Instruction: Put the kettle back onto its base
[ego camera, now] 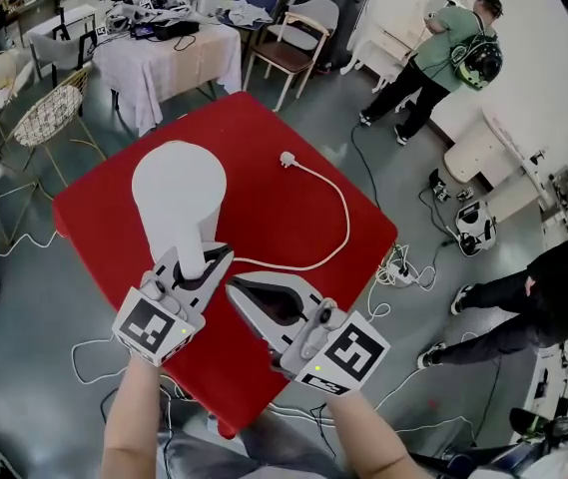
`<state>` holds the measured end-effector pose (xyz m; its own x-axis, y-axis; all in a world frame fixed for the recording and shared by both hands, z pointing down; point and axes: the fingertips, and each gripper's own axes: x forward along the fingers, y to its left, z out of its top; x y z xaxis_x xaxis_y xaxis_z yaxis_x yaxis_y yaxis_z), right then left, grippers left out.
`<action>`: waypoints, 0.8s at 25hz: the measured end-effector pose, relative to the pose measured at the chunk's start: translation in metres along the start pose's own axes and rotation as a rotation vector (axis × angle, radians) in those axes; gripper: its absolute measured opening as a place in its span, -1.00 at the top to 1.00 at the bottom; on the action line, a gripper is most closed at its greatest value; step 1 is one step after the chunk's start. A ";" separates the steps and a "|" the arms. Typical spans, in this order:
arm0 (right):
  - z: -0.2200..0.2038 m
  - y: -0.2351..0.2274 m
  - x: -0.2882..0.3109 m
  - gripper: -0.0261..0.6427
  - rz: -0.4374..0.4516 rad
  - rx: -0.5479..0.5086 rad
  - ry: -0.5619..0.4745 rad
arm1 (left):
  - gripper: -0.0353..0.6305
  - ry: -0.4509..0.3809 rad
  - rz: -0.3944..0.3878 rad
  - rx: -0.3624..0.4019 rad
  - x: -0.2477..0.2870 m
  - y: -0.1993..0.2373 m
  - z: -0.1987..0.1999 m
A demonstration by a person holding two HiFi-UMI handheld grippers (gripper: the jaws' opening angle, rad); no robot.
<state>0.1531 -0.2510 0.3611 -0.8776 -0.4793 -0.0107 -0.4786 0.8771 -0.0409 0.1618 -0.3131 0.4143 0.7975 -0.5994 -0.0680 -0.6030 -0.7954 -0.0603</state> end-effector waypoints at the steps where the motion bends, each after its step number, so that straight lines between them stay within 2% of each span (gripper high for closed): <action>1: 0.001 0.000 0.000 0.90 0.000 0.000 -0.002 | 0.88 0.006 -0.004 0.000 -0.002 -0.005 -0.001; 5: 0.001 0.002 0.000 0.90 0.001 0.000 -0.005 | 0.88 0.011 0.000 -0.010 -0.009 -0.014 -0.003; 13: 0.002 0.004 0.006 0.90 0.000 -0.011 -0.005 | 0.88 0.040 0.043 -0.022 -0.036 -0.005 -0.009; 17: 0.007 0.003 0.006 0.90 -0.002 0.001 -0.020 | 0.88 0.014 0.042 -0.026 -0.031 0.002 -0.002; 20: 0.008 0.008 0.009 0.90 0.009 -0.007 -0.015 | 0.88 0.053 0.050 -0.015 -0.033 0.001 -0.004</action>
<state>0.1417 -0.2481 0.3525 -0.8813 -0.4720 -0.0256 -0.4711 0.8815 -0.0334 0.1351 -0.2940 0.4206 0.7667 -0.6417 -0.0174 -0.6418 -0.7656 -0.0437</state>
